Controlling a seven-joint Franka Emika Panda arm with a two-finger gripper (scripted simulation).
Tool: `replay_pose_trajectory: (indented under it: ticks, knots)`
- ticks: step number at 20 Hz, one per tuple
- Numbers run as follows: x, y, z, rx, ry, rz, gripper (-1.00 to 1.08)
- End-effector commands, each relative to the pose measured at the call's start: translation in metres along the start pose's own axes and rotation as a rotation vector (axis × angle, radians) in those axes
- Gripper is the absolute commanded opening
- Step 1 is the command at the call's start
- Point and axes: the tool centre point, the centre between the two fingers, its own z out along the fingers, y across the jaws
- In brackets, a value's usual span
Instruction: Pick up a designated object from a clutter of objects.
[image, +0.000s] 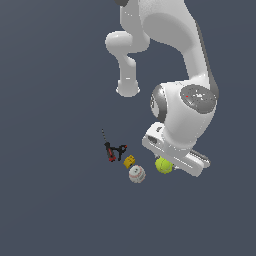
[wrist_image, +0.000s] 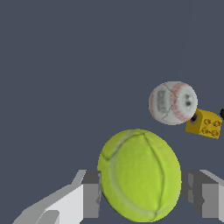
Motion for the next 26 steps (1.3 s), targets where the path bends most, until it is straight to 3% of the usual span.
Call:
replay_pose_trajectory:
  ticks: [1,15,26]
  knots:
    - [-0.008,-0.003,-0.028,-0.001,0.000,0.000,-1.00]
    - [-0.053,-0.020,-0.176,-0.015,-0.012,0.002,-1.00]
    - [-0.067,-0.030,-0.233,-0.019,-0.016,0.003,-1.00]
